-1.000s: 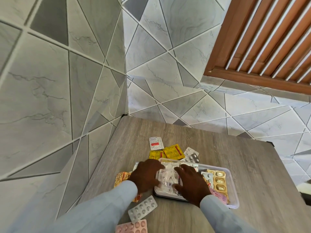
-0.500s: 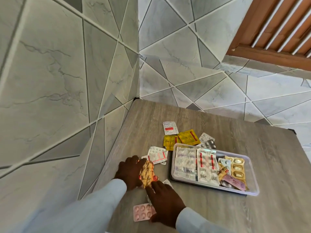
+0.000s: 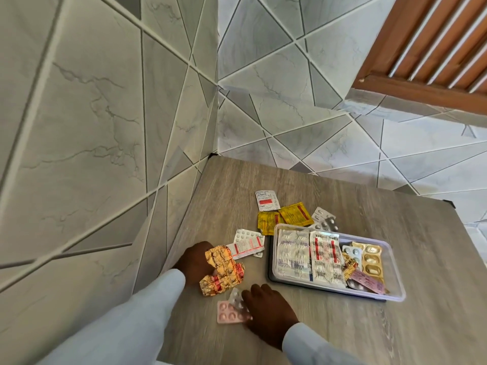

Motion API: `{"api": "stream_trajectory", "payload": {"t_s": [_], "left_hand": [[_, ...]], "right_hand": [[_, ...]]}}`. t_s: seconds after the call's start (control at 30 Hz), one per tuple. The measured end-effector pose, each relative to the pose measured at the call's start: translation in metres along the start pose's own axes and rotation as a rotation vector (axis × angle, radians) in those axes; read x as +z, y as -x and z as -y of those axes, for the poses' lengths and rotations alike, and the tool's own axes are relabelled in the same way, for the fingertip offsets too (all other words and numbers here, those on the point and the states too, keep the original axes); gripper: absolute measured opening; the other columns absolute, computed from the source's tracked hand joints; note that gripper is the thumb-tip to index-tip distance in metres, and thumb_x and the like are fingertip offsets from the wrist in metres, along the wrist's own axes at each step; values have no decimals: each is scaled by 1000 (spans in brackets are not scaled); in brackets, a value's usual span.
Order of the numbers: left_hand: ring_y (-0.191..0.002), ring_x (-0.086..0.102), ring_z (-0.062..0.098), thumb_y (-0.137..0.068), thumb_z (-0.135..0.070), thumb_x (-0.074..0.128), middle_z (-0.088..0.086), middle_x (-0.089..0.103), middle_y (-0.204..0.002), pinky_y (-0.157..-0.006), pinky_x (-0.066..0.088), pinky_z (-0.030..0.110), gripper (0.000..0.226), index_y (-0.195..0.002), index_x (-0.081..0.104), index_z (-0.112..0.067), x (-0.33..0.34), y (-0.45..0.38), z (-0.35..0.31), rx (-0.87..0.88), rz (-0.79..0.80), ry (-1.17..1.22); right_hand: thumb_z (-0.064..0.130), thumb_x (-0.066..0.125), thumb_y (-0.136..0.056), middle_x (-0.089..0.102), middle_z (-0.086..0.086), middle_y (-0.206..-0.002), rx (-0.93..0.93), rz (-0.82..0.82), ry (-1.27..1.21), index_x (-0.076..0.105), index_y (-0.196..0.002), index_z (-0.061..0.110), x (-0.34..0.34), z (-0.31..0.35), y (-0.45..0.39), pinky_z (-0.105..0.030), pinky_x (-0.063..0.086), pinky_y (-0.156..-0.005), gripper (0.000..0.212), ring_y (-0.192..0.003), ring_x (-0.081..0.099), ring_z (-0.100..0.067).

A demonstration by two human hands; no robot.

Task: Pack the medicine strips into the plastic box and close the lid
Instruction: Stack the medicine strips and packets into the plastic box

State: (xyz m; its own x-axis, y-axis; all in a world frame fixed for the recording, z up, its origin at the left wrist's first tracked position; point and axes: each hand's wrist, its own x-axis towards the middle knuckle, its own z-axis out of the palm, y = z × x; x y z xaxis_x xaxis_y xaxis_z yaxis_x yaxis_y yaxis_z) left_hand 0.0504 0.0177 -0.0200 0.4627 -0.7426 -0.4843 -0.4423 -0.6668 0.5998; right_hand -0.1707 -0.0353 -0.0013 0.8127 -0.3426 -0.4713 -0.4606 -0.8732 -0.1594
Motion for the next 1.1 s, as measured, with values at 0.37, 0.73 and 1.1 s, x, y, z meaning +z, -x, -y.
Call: {"api": "stream_trajectory", "payload": {"t_s": [0.37,0.73,1.1], "left_hand": [[-81,65,29,-85,-5,65,17,70,-89,-72,50,34,11,-95,67,-3,-32,14,-8,-109,-195,483],[-97,65,27,-56,8,77,10,64,-109,-74,58,43,79,-118,49,-31,43,31,-160,173,115,703],[-114,57,20,-72,-13,76,1,59,-125,-89,51,33,72,-133,41,-30,165,10,-283,311,127,210]], "right_hand": [[21,40,-92,59,-10,-118,132,-164,-262,49,-121,16,-24,1,9,-39,45,-82,31,-104,56,-33],[18,52,-89,69,2,-97,499,-878,-774,63,-108,21,-41,-148,95,-26,43,-77,22,-91,63,-17],[29,51,-93,68,5,-75,776,-900,-851,57,-105,25,-41,-249,160,-39,55,-65,15,-67,65,-17]]}}
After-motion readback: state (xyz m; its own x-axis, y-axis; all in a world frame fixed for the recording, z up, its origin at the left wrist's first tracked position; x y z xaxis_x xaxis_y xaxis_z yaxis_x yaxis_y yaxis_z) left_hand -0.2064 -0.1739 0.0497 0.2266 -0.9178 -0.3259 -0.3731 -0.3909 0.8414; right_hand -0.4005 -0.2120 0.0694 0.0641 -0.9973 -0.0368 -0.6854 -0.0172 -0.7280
